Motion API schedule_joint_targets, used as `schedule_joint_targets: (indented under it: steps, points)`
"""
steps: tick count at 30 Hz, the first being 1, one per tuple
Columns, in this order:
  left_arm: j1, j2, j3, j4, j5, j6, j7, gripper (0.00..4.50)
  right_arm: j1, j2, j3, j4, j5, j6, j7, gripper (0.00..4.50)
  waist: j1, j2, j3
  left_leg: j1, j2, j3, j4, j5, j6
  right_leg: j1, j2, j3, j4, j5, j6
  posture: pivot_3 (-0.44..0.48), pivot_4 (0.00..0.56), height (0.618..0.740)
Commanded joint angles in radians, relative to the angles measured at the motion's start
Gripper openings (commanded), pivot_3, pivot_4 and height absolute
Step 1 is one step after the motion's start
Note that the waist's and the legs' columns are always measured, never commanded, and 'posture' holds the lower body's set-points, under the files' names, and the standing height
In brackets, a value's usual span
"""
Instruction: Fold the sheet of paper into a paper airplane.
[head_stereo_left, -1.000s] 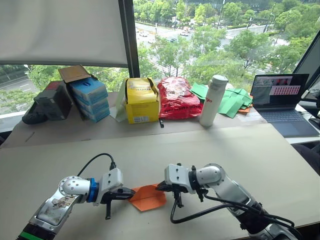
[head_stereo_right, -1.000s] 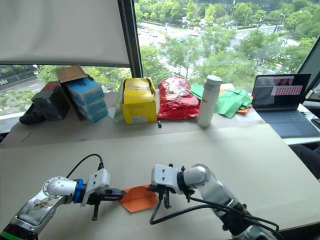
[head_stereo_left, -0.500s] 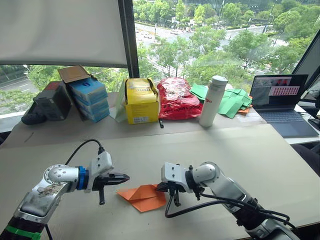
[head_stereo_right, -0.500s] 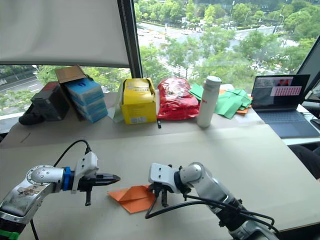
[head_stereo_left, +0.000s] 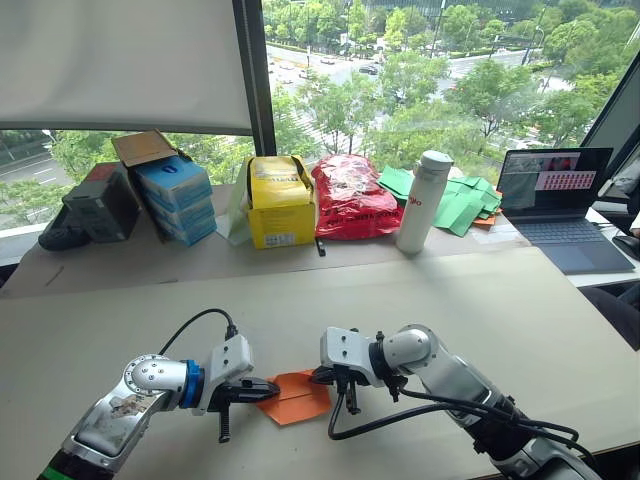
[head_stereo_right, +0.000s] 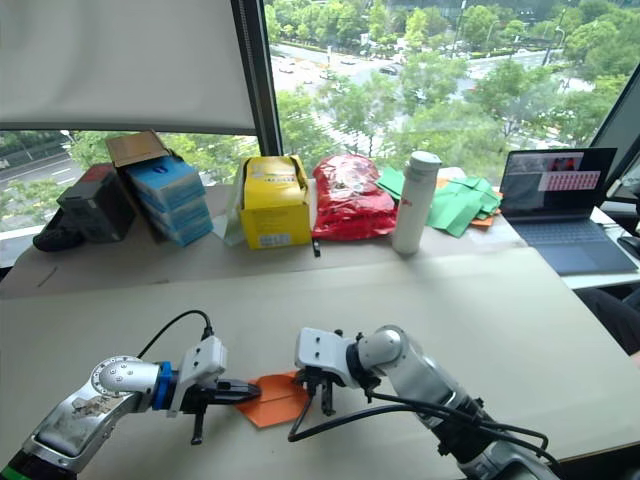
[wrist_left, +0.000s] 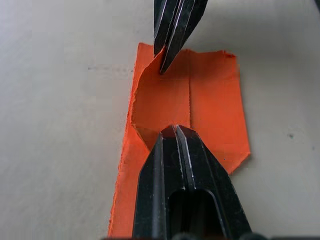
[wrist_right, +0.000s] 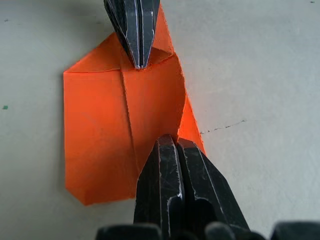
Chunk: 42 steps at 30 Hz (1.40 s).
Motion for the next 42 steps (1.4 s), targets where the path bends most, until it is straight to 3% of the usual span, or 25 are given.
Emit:
schedule_joint_targets:
  steps: [1,8,10,13,18,34,42]
  points:
    - [-0.011,0.012,-0.007,0.014,0.042,-0.011,0.015,0.00,0.016,-0.006,0.014,0.009,-0.029,0.037,-0.020,0.30,0.000,0.000,0.000,0.000,0.000,0.000,0.000,0.000,0.000,0.000,0.000,0.000,0.000,0.000,0.000,0.000,0.150,0.738]
    - [0.008,0.002,-0.026,-0.021,0.036,0.017,0.011,0.00,0.019,0.085,-0.094,-0.089,0.098,-0.017,-0.049,2.59,-0.002,0.000,0.000,0.000,0.000,0.000,-0.003,0.000,-0.001,-0.001,0.000,0.000,0.000,0.000,0.000,0.000,0.150,0.738]
    - [0.015,0.004,-0.027,-0.027,0.040,0.018,0.014,0.00,0.024,0.095,-0.110,-0.127,0.129,-0.073,-0.032,2.59,-0.002,0.000,0.000,0.000,0.000,0.000,-0.005,0.001,-0.001,-0.002,0.000,0.000,-0.001,0.000,0.000,0.000,0.150,0.738]
    - [0.018,0.005,-0.023,-0.031,0.037,0.024,0.016,0.00,0.025,0.076,-0.090,-0.121,0.116,-0.119,-0.011,1.82,-0.004,0.000,0.000,0.000,0.001,0.000,-0.008,0.001,-0.002,-0.002,0.000,0.000,-0.002,0.000,0.000,0.000,0.150,0.738]
    - [0.024,0.007,-0.022,-0.047,0.030,0.028,0.017,0.00,0.012,0.057,-0.047,-0.088,0.109,-0.112,0.047,0.04,-0.004,0.000,0.000,0.000,0.000,0.001,-0.008,0.001,-0.001,-0.002,0.000,0.000,-0.003,0.000,0.000,0.000,0.150,0.738]
    - [0.057,0.006,0.003,-0.108,-0.015,0.056,0.018,0.00,0.012,0.014,0.054,0.072,-0.013,-0.087,0.062,0.04,-0.006,0.000,0.000,0.000,0.001,0.001,-0.009,0.001,-0.002,-0.002,0.000,0.000,-0.003,0.000,0.000,0.000,0.150,0.738]
    - [0.092,0.027,-0.030,-0.025,0.057,-0.006,0.022,0.00,0.014,0.006,0.060,0.060,-0.028,-0.064,0.066,0.04,-0.006,0.000,0.000,0.004,0.001,0.002,-0.010,0.001,-0.002,0.000,0.000,0.000,-0.003,0.000,0.000,0.000,0.150,0.738]
